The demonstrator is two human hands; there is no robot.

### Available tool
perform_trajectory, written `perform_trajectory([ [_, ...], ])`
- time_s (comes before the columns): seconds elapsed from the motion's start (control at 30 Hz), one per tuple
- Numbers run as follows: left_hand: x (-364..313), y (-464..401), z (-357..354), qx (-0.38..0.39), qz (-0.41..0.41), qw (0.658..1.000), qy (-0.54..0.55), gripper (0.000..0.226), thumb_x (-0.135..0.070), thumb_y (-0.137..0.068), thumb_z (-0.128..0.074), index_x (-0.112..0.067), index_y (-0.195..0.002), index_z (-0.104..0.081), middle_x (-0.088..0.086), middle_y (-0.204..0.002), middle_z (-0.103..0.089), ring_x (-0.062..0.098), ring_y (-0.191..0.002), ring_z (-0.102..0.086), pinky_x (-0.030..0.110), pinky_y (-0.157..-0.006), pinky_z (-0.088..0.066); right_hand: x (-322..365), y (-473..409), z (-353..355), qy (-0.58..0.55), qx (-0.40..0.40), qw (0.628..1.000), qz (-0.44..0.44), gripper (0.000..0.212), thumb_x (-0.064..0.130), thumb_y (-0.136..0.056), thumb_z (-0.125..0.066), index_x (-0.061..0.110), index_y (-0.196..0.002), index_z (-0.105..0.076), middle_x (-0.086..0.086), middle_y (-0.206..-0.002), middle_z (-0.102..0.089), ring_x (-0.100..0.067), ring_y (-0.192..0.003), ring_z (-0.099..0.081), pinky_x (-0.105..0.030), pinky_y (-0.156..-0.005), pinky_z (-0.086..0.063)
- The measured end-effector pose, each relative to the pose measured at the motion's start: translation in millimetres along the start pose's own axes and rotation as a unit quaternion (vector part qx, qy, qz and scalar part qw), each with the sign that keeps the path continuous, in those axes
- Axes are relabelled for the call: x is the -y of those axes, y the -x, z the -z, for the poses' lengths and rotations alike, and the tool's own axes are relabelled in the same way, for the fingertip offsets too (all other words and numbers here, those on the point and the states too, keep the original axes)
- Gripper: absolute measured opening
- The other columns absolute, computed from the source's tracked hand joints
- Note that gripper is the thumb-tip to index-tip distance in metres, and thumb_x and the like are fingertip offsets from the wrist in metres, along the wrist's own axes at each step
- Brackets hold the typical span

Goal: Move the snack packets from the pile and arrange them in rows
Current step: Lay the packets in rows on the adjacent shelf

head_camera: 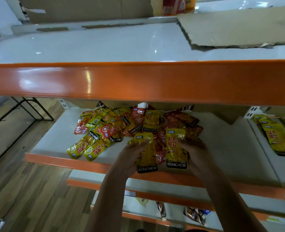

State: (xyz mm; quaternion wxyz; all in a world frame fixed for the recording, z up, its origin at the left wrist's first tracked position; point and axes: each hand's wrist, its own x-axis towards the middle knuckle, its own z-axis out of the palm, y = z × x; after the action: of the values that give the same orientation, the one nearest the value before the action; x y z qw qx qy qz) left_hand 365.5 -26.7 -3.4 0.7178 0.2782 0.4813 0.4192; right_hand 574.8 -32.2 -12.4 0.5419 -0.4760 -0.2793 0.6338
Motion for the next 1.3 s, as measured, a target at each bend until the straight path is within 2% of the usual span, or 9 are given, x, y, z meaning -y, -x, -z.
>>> perform_trajectory([
  [0.1, 1.6, -9.2, -3.3, 0.046, -0.006, 0.998, -0.050, 0.040, -0.003, -0.086, -0.068, -0.005, -0.126, -0.061, 0.021, -0.121, -0.067, 0.039, -0.112, -0.065, 0.055, -0.095, -0.052, -2.0, 4.1, 9.1, 0.041, -0.042, 0.998, 0.013, 0.022, 0.005, -0.086, -0.070, 0.007, -0.107, -0.072, -0.021, -0.110, -0.071, -0.039, -0.102, -0.069, -0.060, -0.092, -0.052],
  [0.2, -0.9, -18.1, -13.3, 0.082, -0.003, 0.993, -0.083, 0.039, -0.002, -0.087, -0.068, -0.005, -0.125, -0.061, 0.019, -0.122, -0.068, 0.035, -0.114, -0.065, 0.054, -0.100, -0.050, 2.0, 17.2, 20.4, 0.066, -0.106, 0.992, 0.033, 0.020, 0.003, -0.083, -0.072, 0.012, -0.101, -0.072, -0.017, -0.103, -0.074, -0.035, -0.095, -0.071, -0.052, -0.085, -0.057],
  [0.3, 1.9, -23.2, -27.8, 0.080, 0.003, 0.992, -0.102, 0.032, -0.003, -0.086, -0.069, -0.007, -0.118, -0.066, 0.010, -0.110, -0.075, 0.024, -0.103, -0.072, 0.036, -0.082, -0.057, 8.8, 38.5, 35.3, 0.058, -0.134, 0.988, 0.046, 0.019, 0.006, -0.085, -0.071, 0.013, -0.103, -0.072, -0.014, -0.099, -0.075, -0.035, -0.093, -0.072, -0.057, -0.088, -0.055],
  [0.43, 16.1, -32.0, -51.3, 0.104, 0.033, 0.990, -0.092, 0.027, -0.005, -0.086, -0.069, -0.014, -0.112, -0.069, 0.005, -0.102, -0.076, 0.021, -0.090, -0.074, 0.035, -0.071, -0.059, 15.3, 70.3, 55.6, 0.015, -0.196, 0.977, 0.081, 0.022, 0.005, -0.085, -0.069, 0.007, -0.107, -0.071, -0.019, -0.096, -0.075, -0.038, -0.086, -0.072, -0.051, -0.077, -0.060],
  [0.57, 29.4, -35.2, -79.4, 0.122, 0.072, 0.985, -0.100, 0.046, -0.021, -0.064, -0.082, -0.017, -0.109, -0.071, 0.009, -0.108, -0.075, 0.028, -0.100, -0.071, 0.053, -0.091, -0.055, 19.8, 91.1, 81.2, 0.005, -0.249, 0.963, 0.100, 0.024, 0.006, -0.082, -0.073, 0.002, -0.106, -0.071, -0.022, -0.096, -0.074, -0.043, -0.088, -0.071, -0.056, -0.080, -0.058],
  [0.67, 40.4, -38.5, -103.4, 0.124, 0.066, 0.985, -0.104, 0.061, -0.030, -0.051, -0.090, -0.018, -0.109, -0.072, 0.008, -0.111, -0.075, 0.028, -0.106, -0.069, 0.053, -0.097, -0.052, 26.1, 104.9, 102.1, 0.013, -0.271, 0.956, 0.116, 0.023, 0.006, -0.080, -0.075, 0.002, -0.102, -0.073, -0.023, -0.094, -0.074, -0.042, -0.084, -0.072, -0.053, -0.076, -0.058],
  [0.97, 88.9, -30.1, -208.4, 0.121, 0.023, 0.979, -0.162, 0.018, -0.014, -0.081, -0.078, -0.015, -0.098, -0.075, 0.005, -0.086, -0.078, 0.017, -0.079, -0.073, 0.030, -0.070, -0.056, 55.9, 123.2, 214.0, 0.024, -0.304, 0.945, 0.118, 0.022, 0.009, -0.082, -0.076, 0.003, -0.102, -0.072, -0.020, -0.097, -0.074, -0.041, -0.090, -0.071, -0.062, -0.085, -0.055],
  [1.13, 124.6, -17.5, -271.5, 0.091, 0.009, 0.979, -0.183, 0.017, -0.014, -0.083, -0.078, -0.014, -0.099, -0.076, 0.012, -0.092, -0.077, 0.030, -0.088, -0.074, 0.051, -0.085, -0.059, 83.4, 134.3, 282.3, 0.047, -0.318, 0.940, 0.119, 0.012, 0.004, -0.087, -0.070, 0.007, -0.098, -0.072, -0.020, -0.097, -0.073, -0.042, -0.095, -0.069, -0.058, -0.086, -0.056],
  [1.3, 152.6, -11.0, -318.9, 0.044, 0.003, 0.987, -0.153, 0.016, -0.013, -0.085, -0.075, -0.013, -0.101, -0.073, 0.010, -0.087, -0.078, 0.025, -0.078, -0.076, 0.033, -0.063, -0.060, 109.5, 146.4, 331.2, 0.071, -0.295, 0.948, 0.093, 0.005, 0.006, -0.090, -0.068, 0.009, -0.093, -0.070, -0.018, -0.096, -0.072, -0.029, -0.085, -0.068, -0.041, -0.077, -0.057],
])
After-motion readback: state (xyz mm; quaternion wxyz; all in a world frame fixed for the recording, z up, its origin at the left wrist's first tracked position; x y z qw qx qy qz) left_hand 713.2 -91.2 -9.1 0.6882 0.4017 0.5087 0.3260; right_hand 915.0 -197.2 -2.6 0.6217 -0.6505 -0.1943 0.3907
